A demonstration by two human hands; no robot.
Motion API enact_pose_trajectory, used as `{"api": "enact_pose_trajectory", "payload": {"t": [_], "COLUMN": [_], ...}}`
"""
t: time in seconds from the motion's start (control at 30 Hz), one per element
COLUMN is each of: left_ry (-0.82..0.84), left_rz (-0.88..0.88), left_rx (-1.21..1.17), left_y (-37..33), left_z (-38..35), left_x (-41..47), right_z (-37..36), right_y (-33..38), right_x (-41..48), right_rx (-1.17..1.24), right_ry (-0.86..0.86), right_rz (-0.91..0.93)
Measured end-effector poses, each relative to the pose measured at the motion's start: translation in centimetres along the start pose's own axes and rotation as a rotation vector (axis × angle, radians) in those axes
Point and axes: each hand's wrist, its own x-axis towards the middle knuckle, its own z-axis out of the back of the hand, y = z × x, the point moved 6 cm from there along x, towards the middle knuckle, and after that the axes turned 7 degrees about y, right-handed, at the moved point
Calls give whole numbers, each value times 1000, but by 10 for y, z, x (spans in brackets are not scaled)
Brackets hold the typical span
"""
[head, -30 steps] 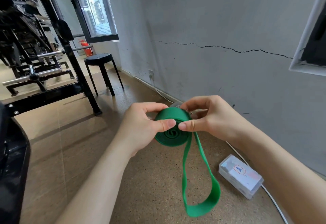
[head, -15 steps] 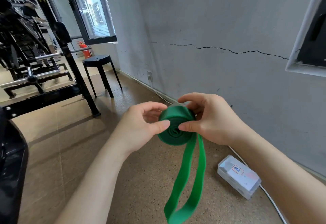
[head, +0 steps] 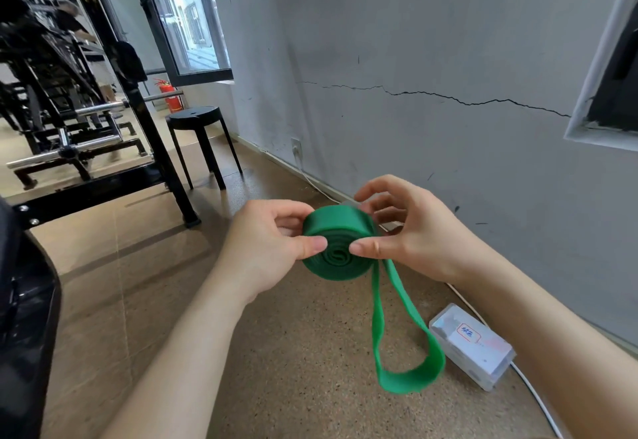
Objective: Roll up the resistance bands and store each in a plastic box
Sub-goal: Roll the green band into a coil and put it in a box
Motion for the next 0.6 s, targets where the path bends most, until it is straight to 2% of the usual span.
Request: {"api": "enact_pose_trajectory", "payload": {"t": [0.1, 0.2, 0.3, 0.47, 0.6], "left_ry": [-14, 76, 189, 173, 179], "left_rz": [77, 102, 37, -82, -112], "left_rx": [-268, -287, -109, 469, 576], "left_y": [7, 9, 10, -8, -18], "left_z": [0, -10, -17, -16, -19], "left_x": [1, 1, 0, -2, -6], "right_z": [5, 6, 6, -4, -13], "right_y": [-1, 2, 3, 12, 21], "right_x": [1, 0, -2, -4, -3], "right_rx": [57, 14, -81, -261, -362], "right_ry": [-80, -101, -87, -6, 60], "right_rz": [13, 29, 19, 5, 45]}}
